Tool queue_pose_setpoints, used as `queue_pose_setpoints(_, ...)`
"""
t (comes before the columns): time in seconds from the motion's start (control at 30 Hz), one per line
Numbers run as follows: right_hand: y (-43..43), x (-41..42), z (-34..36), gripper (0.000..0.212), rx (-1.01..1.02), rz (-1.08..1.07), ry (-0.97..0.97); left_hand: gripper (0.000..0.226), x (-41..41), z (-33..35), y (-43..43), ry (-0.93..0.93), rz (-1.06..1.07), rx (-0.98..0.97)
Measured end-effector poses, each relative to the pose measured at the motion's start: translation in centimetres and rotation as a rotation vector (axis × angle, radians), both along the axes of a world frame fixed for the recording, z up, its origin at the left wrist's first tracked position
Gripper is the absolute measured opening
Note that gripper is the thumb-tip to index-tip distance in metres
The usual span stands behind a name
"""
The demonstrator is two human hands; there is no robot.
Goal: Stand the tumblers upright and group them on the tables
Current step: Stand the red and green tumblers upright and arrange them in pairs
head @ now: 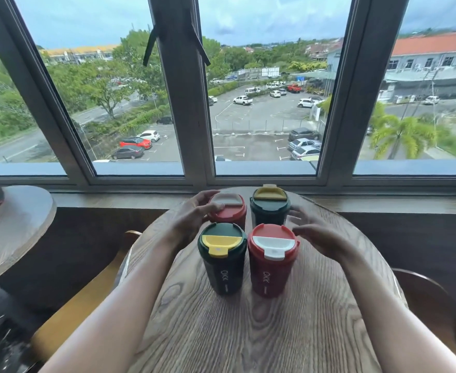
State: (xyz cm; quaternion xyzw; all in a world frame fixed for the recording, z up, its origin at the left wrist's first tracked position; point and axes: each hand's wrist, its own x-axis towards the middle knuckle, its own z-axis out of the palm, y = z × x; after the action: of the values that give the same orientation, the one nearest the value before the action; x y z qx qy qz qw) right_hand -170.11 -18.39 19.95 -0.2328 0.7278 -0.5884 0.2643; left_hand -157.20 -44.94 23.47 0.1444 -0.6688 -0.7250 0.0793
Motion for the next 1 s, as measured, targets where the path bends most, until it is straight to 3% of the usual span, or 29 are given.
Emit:
queue_pose_setpoints(0.1,-0.1,-1.0,2.6,0.033,-0.159,-0.203,-0.008,0.053,0.0,0.0,0.0,0.0,-0.006,0.011)
queue_pose_setpoints(0.2,-1.8,-0.8,4.6,0.049,-0.007,-0.08,0.018,0.056,0.0,0.0,0.0,0.003,-0.004,0.018)
queue_pose_setpoints(0.33,-3.5,-0.5,5.0,0.024,0.092,-0.036,-0.012,0.057,0.0,0.2,0.0,0.009,-0.008,0.014)
queue_pose_setpoints(0.53,-3.6,0.4,4.6,0.034,0.012,-0.164,-0.023,0.044,0.0,0.4,0.1,0.011,0.001,0.036)
queue_pose_setpoints(1.0,-3.1,2.0,5.2,0.027,0.056,-0.059,0.007,0.05,-0.2,0.4,0.0,0.024,-0.007,0.019)
